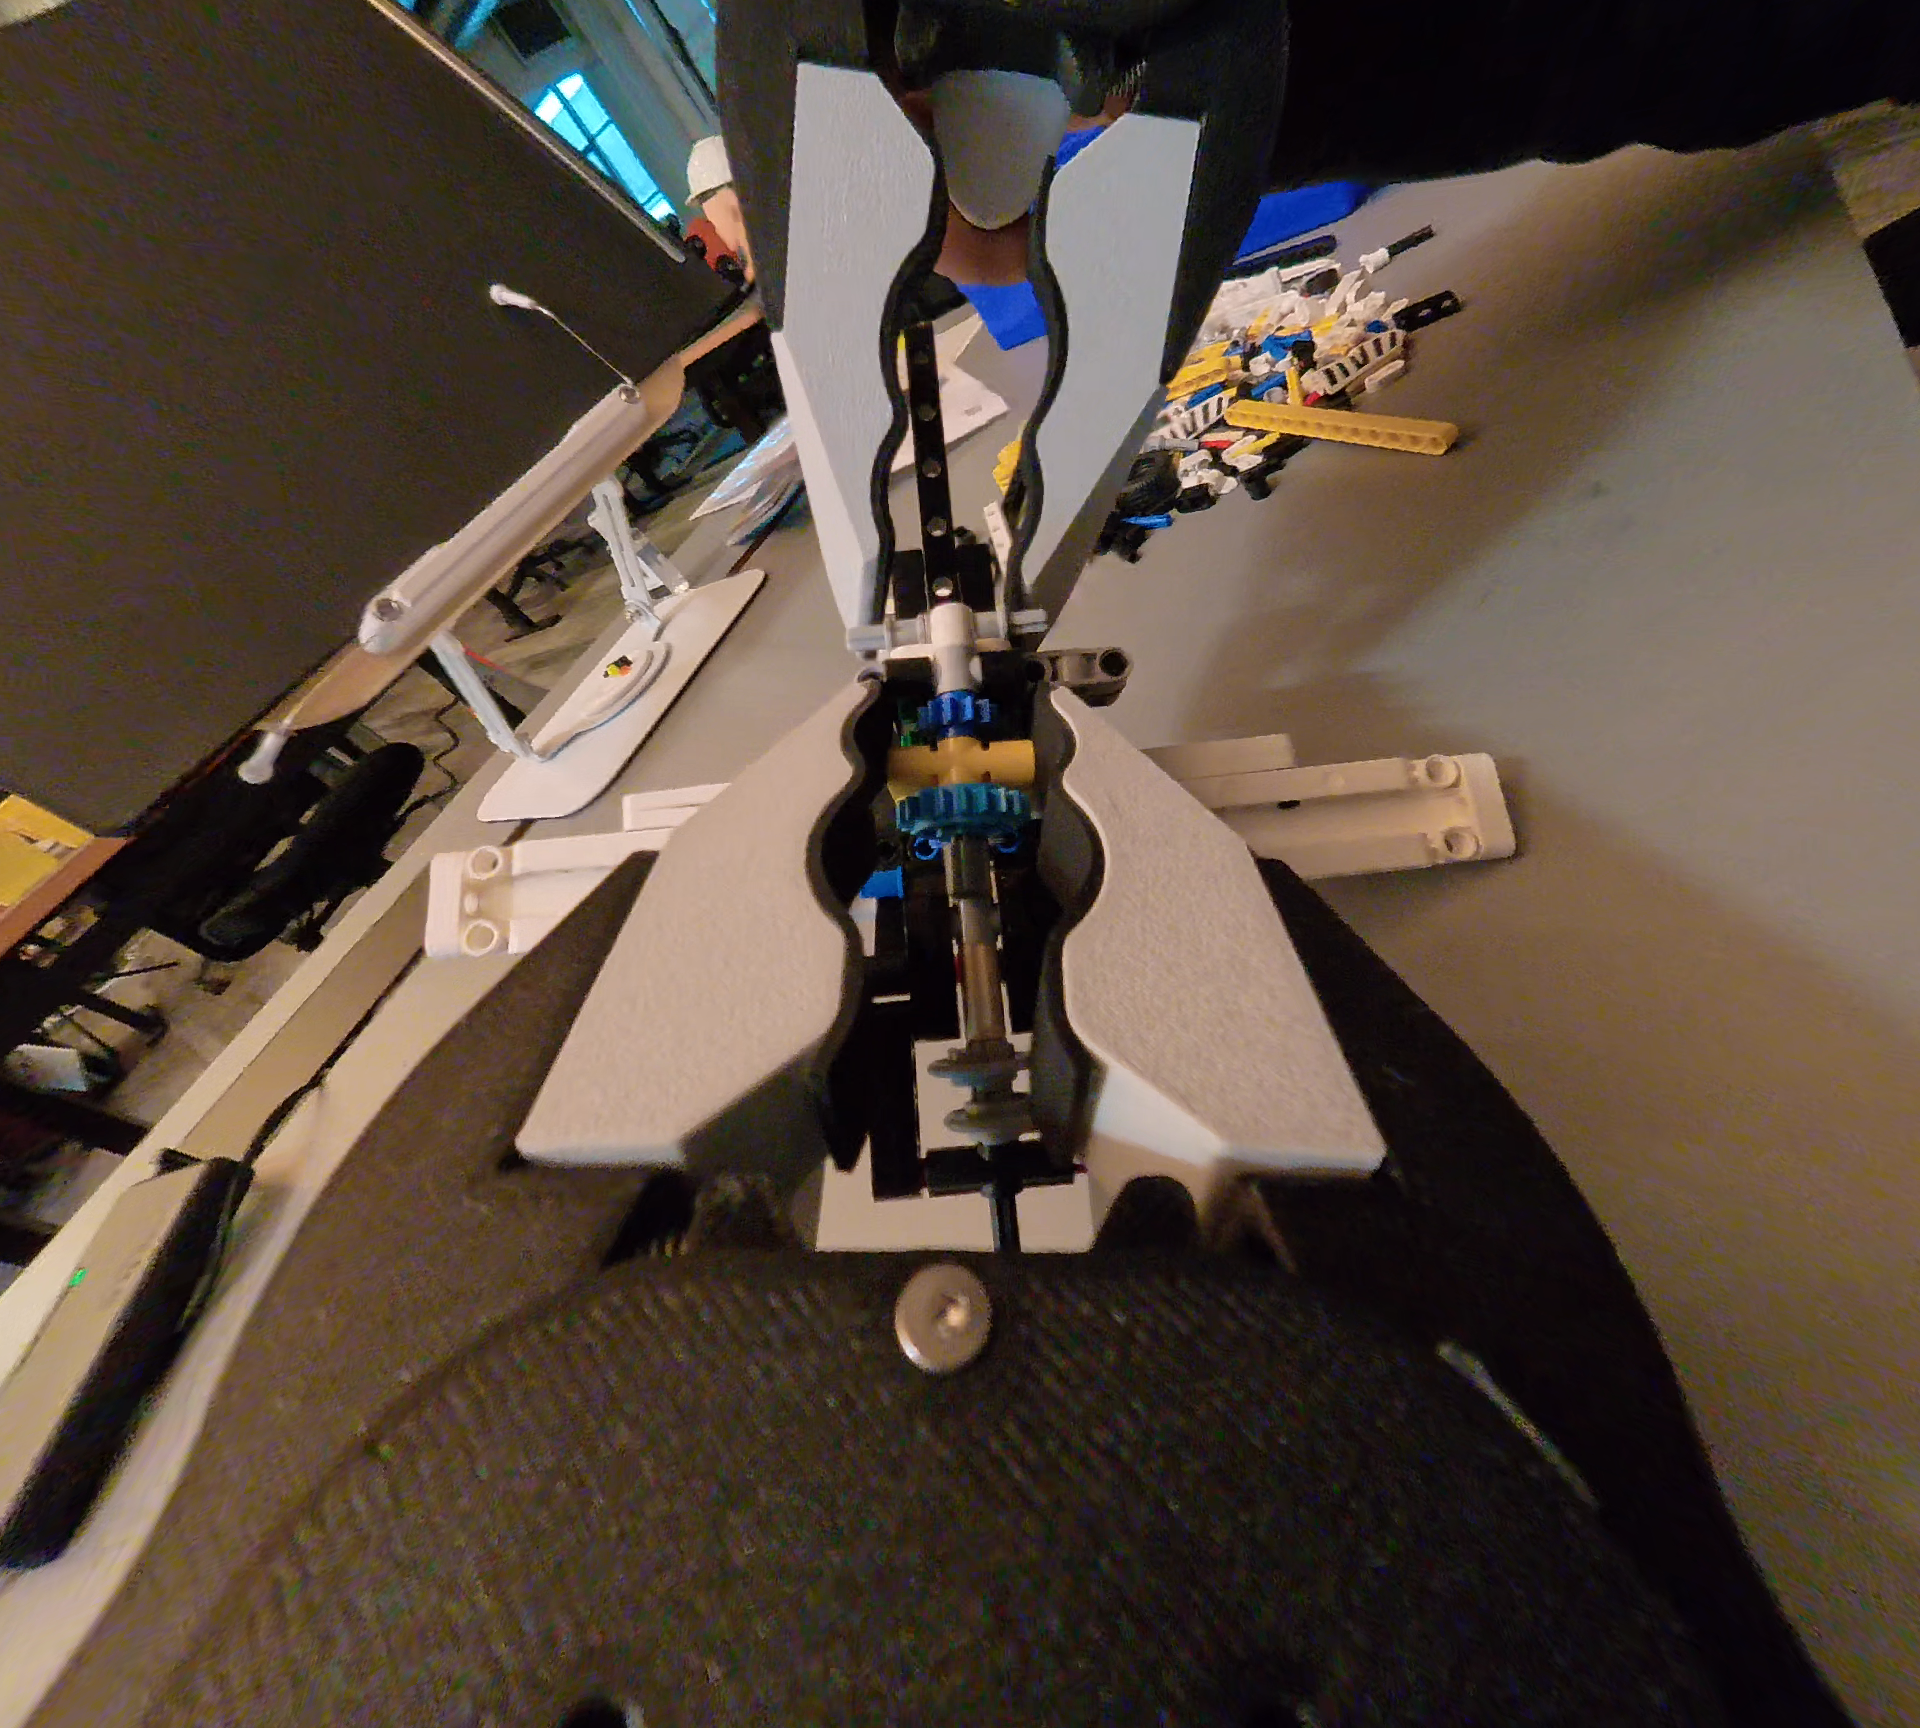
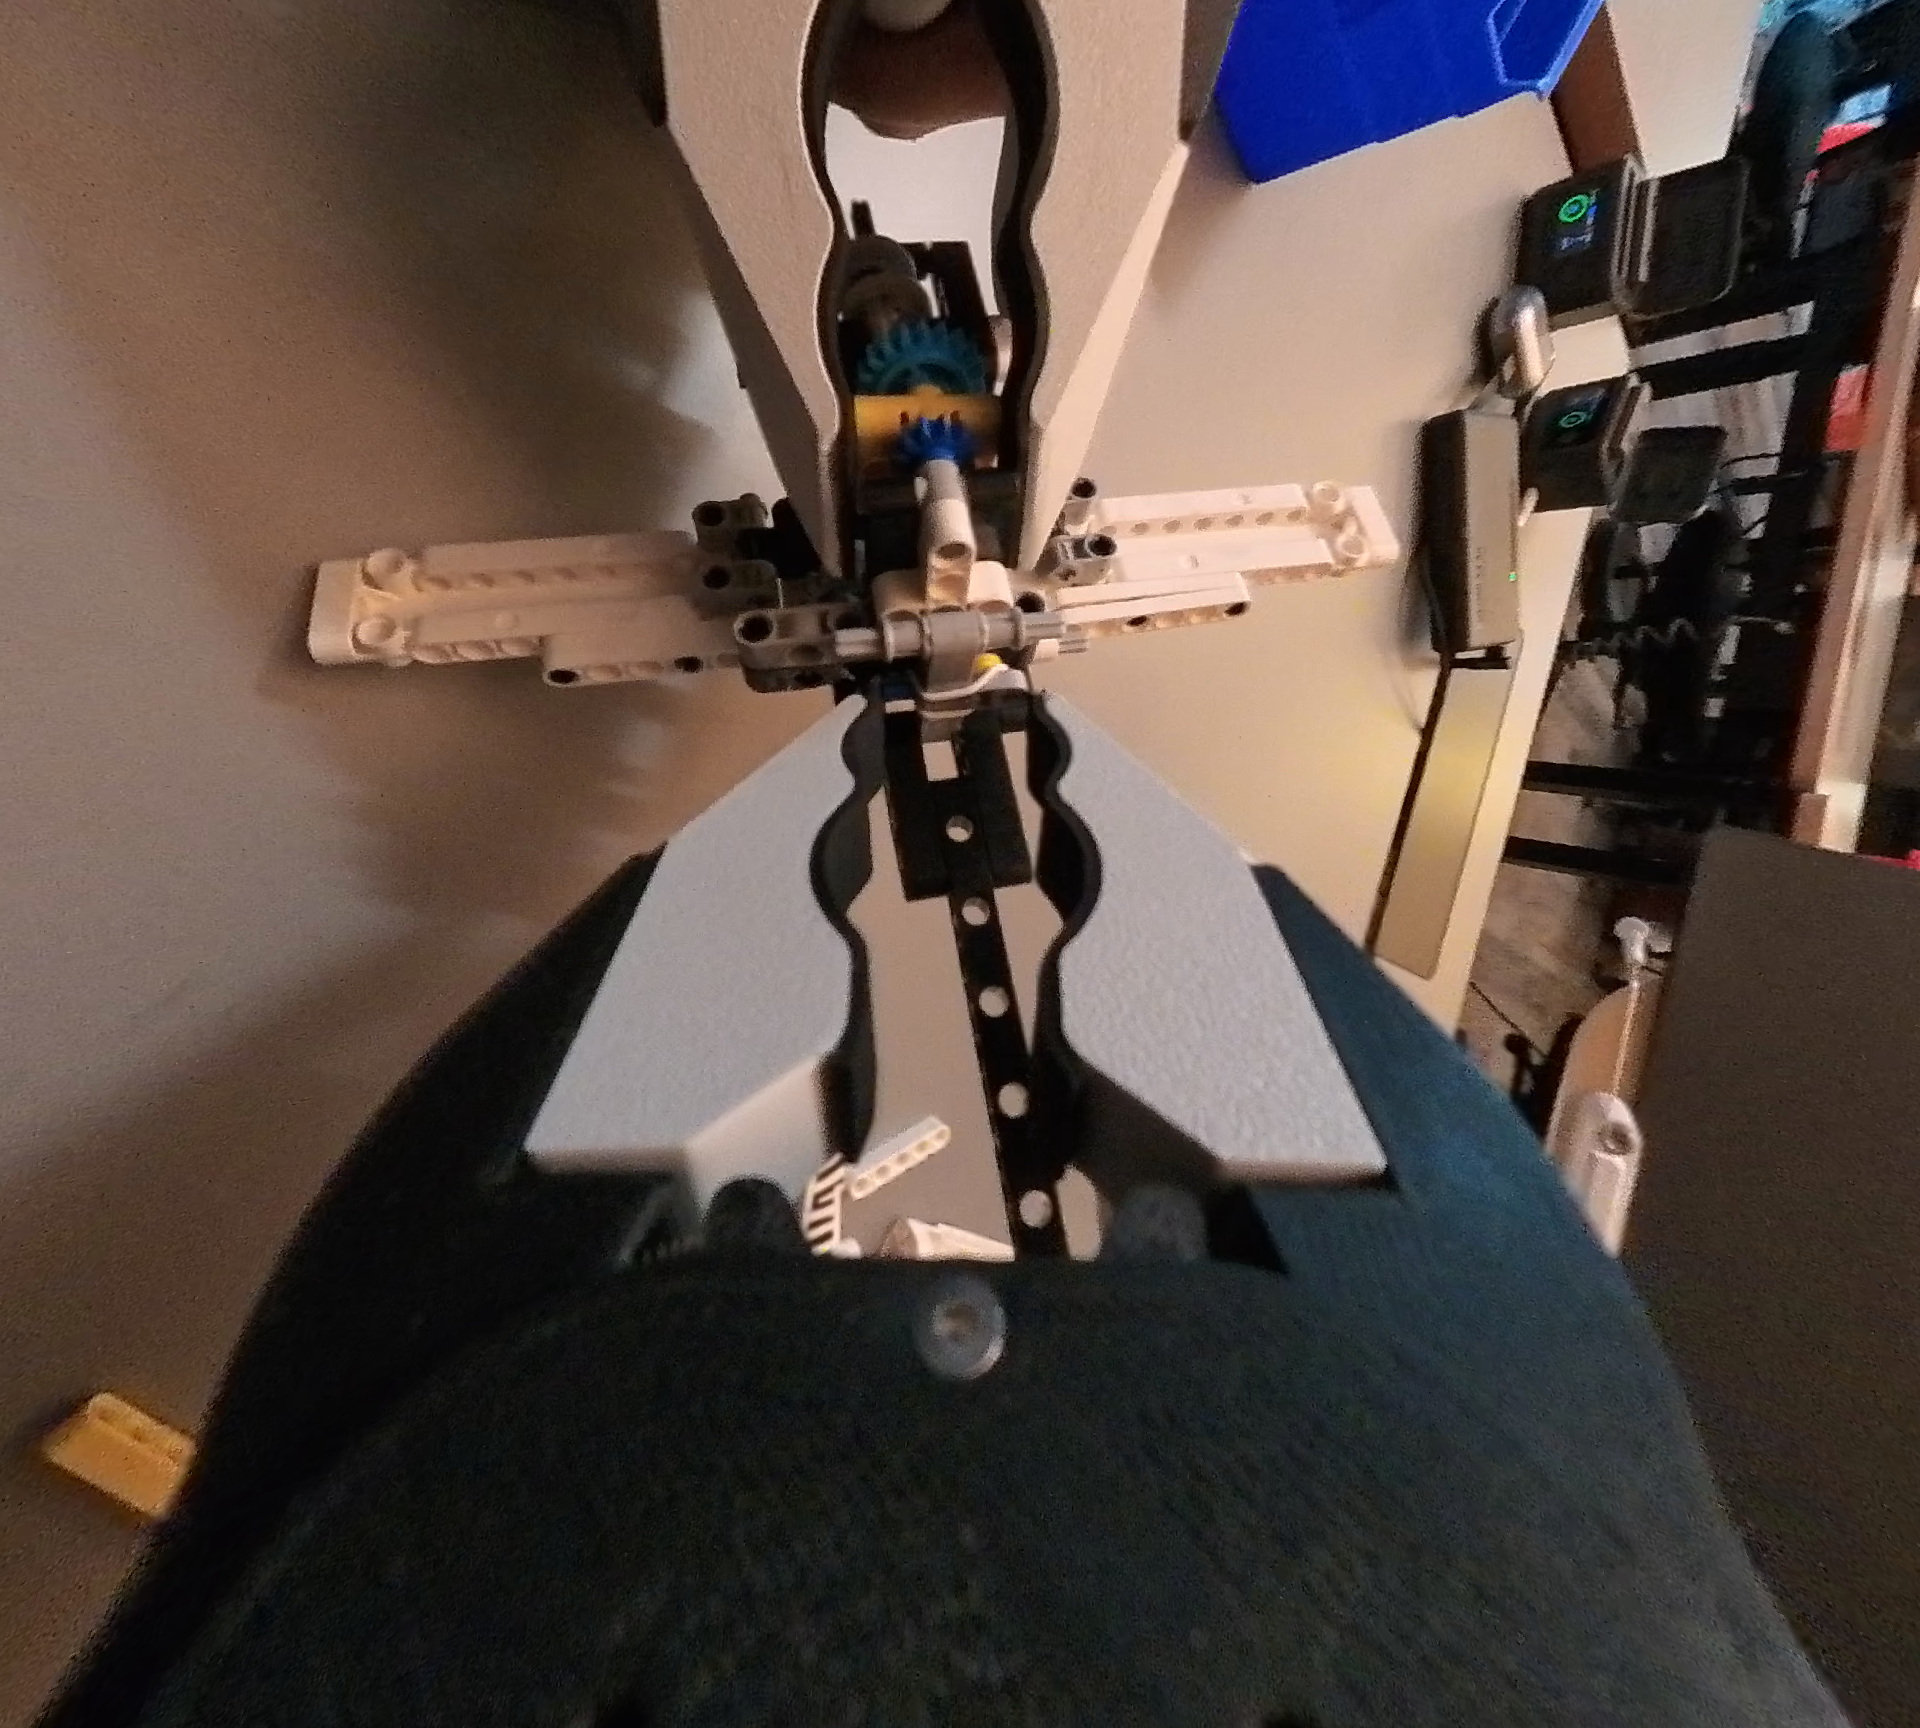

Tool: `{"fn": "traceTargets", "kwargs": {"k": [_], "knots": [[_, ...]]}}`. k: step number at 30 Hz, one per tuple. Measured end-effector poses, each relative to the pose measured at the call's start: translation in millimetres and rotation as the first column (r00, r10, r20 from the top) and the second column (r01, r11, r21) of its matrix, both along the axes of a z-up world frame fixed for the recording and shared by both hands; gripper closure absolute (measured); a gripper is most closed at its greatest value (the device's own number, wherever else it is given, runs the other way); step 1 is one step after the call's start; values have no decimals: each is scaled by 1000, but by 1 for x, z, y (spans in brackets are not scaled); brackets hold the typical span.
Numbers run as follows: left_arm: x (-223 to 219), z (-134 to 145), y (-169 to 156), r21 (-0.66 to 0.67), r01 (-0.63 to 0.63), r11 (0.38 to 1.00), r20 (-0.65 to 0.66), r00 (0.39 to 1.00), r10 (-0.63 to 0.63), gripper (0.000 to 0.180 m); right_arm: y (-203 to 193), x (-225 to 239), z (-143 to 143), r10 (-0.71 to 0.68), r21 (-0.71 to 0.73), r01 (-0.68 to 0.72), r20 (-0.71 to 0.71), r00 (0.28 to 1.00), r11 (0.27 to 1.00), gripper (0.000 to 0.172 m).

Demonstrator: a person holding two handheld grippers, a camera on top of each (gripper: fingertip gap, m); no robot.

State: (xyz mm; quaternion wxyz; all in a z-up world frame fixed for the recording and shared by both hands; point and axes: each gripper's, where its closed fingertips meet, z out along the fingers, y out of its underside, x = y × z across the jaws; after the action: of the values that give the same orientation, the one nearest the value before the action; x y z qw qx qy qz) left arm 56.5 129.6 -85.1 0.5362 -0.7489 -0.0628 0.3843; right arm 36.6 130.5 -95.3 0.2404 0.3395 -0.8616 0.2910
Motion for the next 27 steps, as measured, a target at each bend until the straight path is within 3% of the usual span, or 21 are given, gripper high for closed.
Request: {"fn": "traceTargets", "kwargs": {"k": [9,27], "knots": [[3,-6,4,17,39,999,91,995,-41,157,3,3,-6,-28,-7,29,84,996,1000,148],[0,-10,-1,24,32,999,147,989,-35,156,-2,0,-10,-66,-27,68,89,994,997,149]]}}
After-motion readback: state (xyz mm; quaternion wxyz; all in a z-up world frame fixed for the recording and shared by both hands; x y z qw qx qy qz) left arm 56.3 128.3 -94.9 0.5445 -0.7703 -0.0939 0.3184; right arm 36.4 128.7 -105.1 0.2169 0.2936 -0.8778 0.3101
